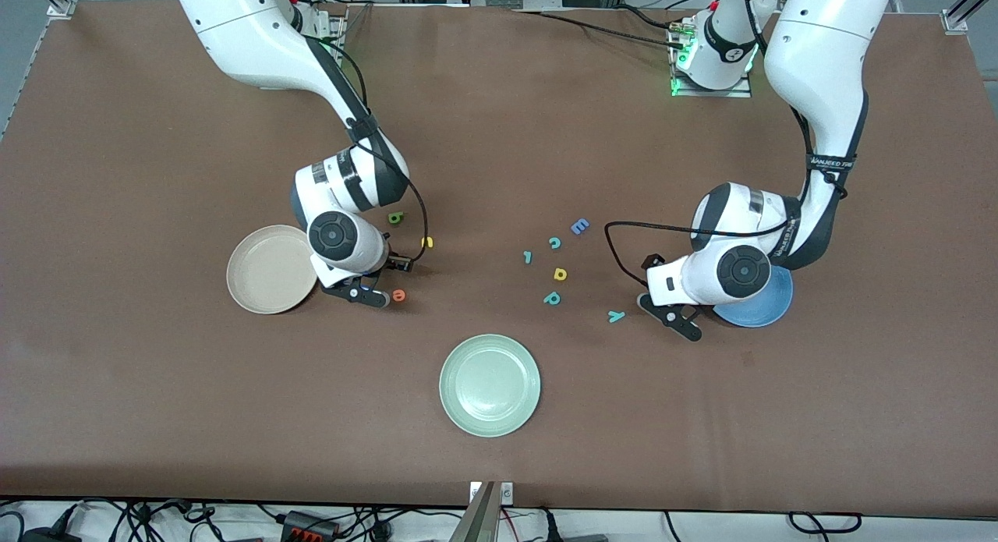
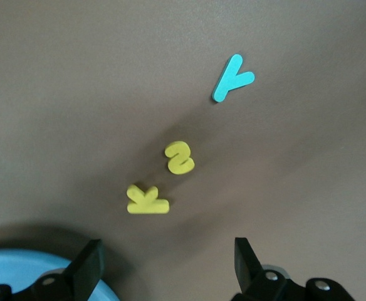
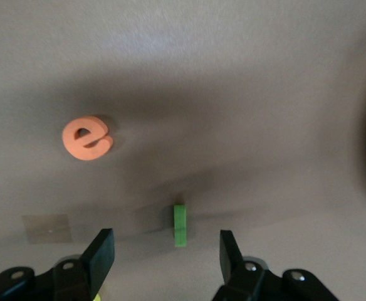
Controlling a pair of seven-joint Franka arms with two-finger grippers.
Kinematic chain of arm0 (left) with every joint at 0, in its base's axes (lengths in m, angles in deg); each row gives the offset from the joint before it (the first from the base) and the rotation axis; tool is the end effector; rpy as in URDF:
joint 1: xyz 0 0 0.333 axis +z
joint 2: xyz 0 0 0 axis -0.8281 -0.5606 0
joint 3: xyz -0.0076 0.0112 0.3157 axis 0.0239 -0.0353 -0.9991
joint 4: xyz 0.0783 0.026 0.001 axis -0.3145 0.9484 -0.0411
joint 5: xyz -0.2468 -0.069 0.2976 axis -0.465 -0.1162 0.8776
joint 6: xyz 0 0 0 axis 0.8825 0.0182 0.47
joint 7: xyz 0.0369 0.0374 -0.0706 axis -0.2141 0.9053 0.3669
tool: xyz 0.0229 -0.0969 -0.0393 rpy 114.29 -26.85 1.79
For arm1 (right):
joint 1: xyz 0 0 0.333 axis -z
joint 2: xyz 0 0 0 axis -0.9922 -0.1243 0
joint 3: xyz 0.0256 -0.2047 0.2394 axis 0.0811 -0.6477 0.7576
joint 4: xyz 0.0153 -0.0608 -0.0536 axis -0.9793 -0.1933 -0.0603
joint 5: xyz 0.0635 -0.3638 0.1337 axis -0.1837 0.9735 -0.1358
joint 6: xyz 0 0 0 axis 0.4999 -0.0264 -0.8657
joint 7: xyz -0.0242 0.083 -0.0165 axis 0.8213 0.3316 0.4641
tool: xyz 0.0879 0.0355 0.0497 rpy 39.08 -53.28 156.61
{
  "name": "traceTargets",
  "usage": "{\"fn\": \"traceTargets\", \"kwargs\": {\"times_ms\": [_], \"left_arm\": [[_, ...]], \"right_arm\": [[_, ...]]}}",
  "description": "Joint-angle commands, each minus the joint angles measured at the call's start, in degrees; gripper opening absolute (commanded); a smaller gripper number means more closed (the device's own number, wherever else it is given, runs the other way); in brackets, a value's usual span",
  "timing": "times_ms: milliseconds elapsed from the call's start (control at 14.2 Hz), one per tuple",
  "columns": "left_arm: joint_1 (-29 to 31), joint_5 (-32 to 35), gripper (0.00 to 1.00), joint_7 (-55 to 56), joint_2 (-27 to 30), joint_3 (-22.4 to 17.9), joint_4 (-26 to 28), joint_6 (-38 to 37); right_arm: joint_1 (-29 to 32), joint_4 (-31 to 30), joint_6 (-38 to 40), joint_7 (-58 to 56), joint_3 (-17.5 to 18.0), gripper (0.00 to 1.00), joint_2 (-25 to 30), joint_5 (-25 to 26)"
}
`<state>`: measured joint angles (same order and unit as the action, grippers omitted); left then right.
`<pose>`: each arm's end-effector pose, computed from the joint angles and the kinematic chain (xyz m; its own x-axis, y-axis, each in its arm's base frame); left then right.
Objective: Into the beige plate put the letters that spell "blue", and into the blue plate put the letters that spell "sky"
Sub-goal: 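Grasp yellow k with the left gripper while the right gripper grasps green l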
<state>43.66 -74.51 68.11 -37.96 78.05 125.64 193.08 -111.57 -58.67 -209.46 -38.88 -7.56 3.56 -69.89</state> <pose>0.6268 -0.1771 0.2174 0.7940 -0.5828 -0.1729 -0.5711 -0.8126 0.1160 0.5726 0.2904 0.1857 0.9468 -0.2635 -0.1849 -0.2501 -0.9638 0.0930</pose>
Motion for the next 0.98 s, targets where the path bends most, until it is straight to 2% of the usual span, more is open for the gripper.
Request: {"fn": "traceTargets", "kwargs": {"times_ms": [0,140,211,351,491,632,913], "left_arm": [[0.03,1.0,0.86,-3.4,0.1,-0.18,0.86,2.05],[0.2,1.09,0.86,-5.84,-0.95,-0.18,0.86,5.02],[0.46,1.09,0.86,-7.17,-1.39,-0.18,0.86,5.47],[0.64,1.09,0.86,-7.53,-2.1,-0.18,0.86,5.74],[0.29,1.09,0.86,-7.53,-3.24,-0.18,0.86,7.49],[0.2,1.09,0.8,-7.71,-3.42,-0.18,0.95,7.85],[2.21,1.09,0.63,-14.19,-3.51,-0.19,2.53,8.11]], "right_arm": [[-0.21,-4.52,-4.87,0.78,-0.38,0.75,1.32,-1.0],[-0.29,-7.17,-7.87,0.87,-0.38,0.69,2.29,-1.0],[-0.21,-7.44,-7.8,1.21,-0.38,0.69,2.82,-1.0],[-0.38,-7.79,-7.97,1.74,-0.38,0.6,3.0,-1.0],[-0.38,-7.79,-7.97,1.92,-0.38,0.56,3.0,-1.0],[-0.38,-7.79,-7.97,2.01,-0.38,0.42,3.0,-1.0],[-0.38,-7.88,-7.71,1.83,-0.38,0.24,3.0,-0.92]]}}
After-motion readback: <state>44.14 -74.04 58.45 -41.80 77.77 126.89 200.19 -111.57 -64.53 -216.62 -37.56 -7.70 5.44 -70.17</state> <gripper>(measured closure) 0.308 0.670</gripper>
